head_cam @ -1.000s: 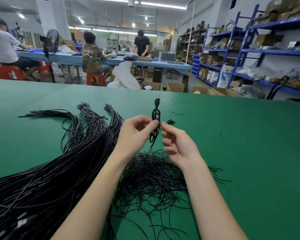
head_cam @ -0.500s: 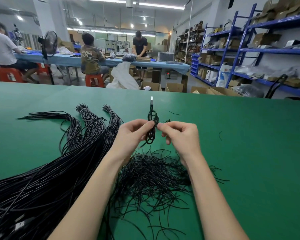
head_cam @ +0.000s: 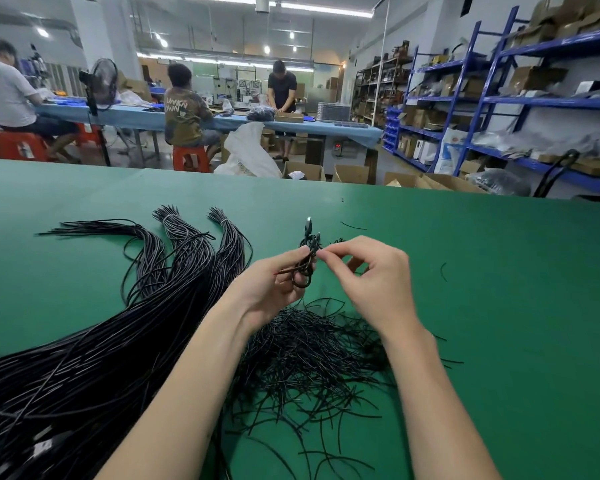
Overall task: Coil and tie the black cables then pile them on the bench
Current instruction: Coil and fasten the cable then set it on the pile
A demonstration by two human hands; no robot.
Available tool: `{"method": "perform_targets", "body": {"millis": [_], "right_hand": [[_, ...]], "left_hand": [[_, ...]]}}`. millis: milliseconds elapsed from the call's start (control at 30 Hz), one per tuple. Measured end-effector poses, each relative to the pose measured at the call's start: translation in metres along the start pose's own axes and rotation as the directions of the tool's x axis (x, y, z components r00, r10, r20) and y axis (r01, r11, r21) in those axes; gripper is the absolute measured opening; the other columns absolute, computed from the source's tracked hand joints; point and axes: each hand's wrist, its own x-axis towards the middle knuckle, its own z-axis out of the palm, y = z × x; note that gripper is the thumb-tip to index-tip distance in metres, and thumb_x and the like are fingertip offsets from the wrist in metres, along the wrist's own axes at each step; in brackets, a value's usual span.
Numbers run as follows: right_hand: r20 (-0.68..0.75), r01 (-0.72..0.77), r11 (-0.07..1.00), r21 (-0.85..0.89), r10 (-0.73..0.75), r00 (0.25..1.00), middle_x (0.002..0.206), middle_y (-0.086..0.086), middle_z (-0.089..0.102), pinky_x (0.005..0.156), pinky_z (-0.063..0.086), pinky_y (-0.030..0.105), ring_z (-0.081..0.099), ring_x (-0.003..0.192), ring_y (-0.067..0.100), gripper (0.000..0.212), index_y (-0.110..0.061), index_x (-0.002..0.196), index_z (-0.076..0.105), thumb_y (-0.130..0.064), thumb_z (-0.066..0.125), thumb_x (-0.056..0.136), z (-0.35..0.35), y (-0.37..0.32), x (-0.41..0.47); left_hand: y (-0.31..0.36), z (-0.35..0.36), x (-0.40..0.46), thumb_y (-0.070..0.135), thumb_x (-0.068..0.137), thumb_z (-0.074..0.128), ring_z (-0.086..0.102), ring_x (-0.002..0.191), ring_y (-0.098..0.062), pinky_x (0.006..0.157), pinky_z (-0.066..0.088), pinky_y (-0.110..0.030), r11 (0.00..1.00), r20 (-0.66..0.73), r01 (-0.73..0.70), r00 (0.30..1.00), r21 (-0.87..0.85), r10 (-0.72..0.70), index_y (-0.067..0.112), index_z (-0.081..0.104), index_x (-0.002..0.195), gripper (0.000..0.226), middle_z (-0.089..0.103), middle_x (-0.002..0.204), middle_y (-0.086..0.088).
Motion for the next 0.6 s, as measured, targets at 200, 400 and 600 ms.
{"method": "perform_targets", "body": {"millis": [200, 400, 600], "right_hand": [[-0.092, -0.400, 0.817, 0.415, 0.475, 0.875, 0.060, -0.009, 0.068, 0.053, 0.043, 0.014, 0.053, 0.052, 0.002, 0.016, -0.022, 0.071, 0.079, -0.018, 0.082, 0.086, 0.024, -0.013, -0.005], [0.549, -0.771, 0.001, 0.637, 0.701, 0.454, 0.057, -0.004, 0.057, 0.036, 0.027, 0.012, 0.042, 0.041, 0.002, 0.026, -0.012, 0.062, 0.078, -0.015, 0.077, 0.088, 0.031, -0.021, 0.000], [0.531, -0.834, 0.241, 0.496, 0.676, 0.511, 0.060, -0.008, 0.062, 0.037, 0.032, 0.013, 0.046, 0.045, 0.003, 0.018, -0.014, 0.076, 0.081, -0.030, 0.084, 0.082, 0.022, -0.005, -0.005]], "left_hand": [[-0.010, 0.002, 0.006, 0.028, 0.080, 0.077, 0.061, 0.067, -0.009, 0.064, 0.051, -0.017, 0.946, -0.072, -0.275, 0.954, 0.170, 0.290, 0.016, 0.077, 0.081, 0.012, 0.071, 0.080, 0.000], [-0.019, -0.005, 0.013, 0.024, 0.089, 0.077, 0.070, 0.070, -0.011, 0.071, 0.055, -0.027, 0.603, -0.067, -0.560, 0.699, 0.568, 0.712, 0.018, 0.079, 0.083, 0.008, 0.076, 0.075, 0.002], [-0.025, -0.006, 0.015, 0.024, 0.087, 0.078, 0.068, 0.067, -0.007, 0.067, 0.052, -0.021, 0.657, -0.079, -0.521, 0.748, 0.545, 0.659, 0.022, 0.080, 0.080, 0.008, 0.076, 0.073, 0.003]]}}
